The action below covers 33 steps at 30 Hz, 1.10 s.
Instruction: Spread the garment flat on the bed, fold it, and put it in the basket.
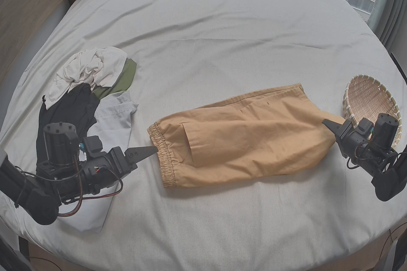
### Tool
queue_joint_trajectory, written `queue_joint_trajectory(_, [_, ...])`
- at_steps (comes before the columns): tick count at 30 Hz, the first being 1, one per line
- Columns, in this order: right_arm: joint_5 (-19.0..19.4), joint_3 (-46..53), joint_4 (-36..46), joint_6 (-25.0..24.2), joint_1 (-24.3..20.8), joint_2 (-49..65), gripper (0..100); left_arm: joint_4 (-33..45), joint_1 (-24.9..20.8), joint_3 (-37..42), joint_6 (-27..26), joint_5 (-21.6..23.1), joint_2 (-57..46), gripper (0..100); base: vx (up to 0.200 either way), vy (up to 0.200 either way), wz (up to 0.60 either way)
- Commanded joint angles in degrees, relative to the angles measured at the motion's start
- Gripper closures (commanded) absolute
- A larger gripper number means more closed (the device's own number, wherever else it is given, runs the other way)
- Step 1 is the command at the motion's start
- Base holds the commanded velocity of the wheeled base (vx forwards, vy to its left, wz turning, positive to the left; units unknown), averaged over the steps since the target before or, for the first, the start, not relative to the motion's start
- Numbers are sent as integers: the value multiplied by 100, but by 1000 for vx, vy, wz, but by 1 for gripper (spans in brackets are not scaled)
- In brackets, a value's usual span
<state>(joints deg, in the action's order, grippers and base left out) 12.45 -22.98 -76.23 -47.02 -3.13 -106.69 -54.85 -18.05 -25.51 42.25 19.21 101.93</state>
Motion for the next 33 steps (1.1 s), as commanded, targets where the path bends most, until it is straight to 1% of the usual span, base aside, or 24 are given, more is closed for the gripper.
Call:
queue_joint_trajectory(1, [12, 224, 3, 26, -29, 140, 0, -132, -119, -59, 11, -58, 530, 0, 0, 0, 0])
queue_joint_trajectory(3, [12, 320, 3, 44, -47, 272, 0, -167, -128, -68, 20, -49, 565, 0, 0, 0, 0])
queue_joint_trajectory(7, [12, 769, 82, 96, -109, 940, 0, -237, -163, -208, 37, -49, 750, 0, 0, 0, 0])
queue_joint_trajectory(12, [12, 1287, 108, 114, -293, 1687, 0, -246, -242, -463, 37, -49, 952, 0, 0, 0, 0])
queue_joint_trajectory(15, [12, 1524, 170, 237, -328, 2091, 0, -237, -304, -648, 46, -58, 1031, 0, 0, 0, 0])
queue_joint_trajectory(19, [12, 1595, 486, 263, -302, 2627, 0, -237, -348, -850, 55, -58, 1172, 0, 0, 0, 0])
queue_joint_trajectory(21, [12, 1595, 548, 263, -293, 2698, 0, -237, -365, -867, 55, -58, 1198, 0, 0, 0, 0])
queue_joint_trajectory(22, [12, 1568, 759, 263, -284, 2944, 0, -237, -392, -947, 55, -58, 1268, 0, 0, 0, 0])
queue_joint_trajectory(25, [12, 1516, 1022, 263, -320, 3234, 0, -237, -401, -1070, 55, -58, 1400, 0, 0, 0, 0])
queue_joint_trajectory(33, [12, 1331, 1523, 263, -381, 3585, 0, -237, -524, -1219, 73, -58, 1488, 0, 0, 0, 0])
